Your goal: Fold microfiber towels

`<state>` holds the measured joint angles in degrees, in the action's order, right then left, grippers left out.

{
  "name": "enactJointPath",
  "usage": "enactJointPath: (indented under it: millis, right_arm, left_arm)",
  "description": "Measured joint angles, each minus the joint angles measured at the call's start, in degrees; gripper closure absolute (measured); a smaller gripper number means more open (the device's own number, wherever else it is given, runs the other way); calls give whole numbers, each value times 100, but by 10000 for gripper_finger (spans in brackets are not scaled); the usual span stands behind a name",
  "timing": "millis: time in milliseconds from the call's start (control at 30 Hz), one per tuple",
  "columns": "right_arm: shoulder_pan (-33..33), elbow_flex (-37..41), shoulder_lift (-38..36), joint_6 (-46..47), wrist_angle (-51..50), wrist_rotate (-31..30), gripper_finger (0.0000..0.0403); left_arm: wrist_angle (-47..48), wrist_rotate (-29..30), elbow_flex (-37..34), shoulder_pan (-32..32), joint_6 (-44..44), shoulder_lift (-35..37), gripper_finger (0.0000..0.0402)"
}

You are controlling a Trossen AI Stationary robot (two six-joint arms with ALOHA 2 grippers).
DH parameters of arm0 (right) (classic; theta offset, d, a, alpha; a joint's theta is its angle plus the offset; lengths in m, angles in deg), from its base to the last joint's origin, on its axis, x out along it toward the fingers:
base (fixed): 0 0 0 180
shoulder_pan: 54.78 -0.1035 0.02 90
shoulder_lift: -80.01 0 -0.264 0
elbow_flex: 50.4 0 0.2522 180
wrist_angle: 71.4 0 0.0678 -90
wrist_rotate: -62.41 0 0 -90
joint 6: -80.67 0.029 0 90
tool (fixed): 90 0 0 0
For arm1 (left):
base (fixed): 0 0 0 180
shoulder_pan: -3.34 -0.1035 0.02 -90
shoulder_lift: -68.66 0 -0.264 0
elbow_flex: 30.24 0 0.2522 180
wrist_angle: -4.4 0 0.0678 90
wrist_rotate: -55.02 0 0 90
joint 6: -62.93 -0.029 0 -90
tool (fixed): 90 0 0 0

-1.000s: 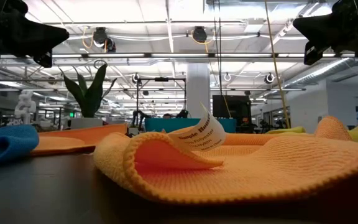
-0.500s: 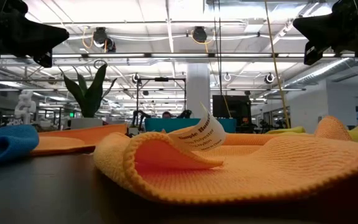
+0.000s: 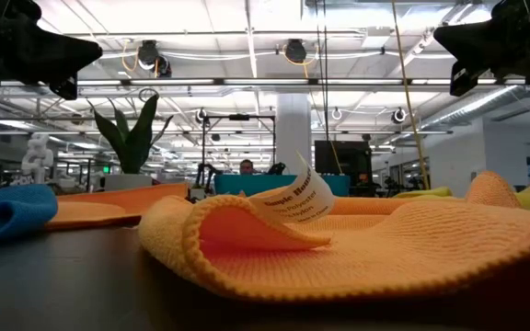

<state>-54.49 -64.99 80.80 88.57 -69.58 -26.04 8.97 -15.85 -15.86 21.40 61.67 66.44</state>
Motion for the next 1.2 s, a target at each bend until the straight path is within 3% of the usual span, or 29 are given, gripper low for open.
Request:
enactJointPath:
  millis: [1200]
  right_arm:
    - [-1, -1, 1, 0, 0, 0, 403]
  left_arm:
    - [-165, -1, 0, 2, 210, -2, 360]
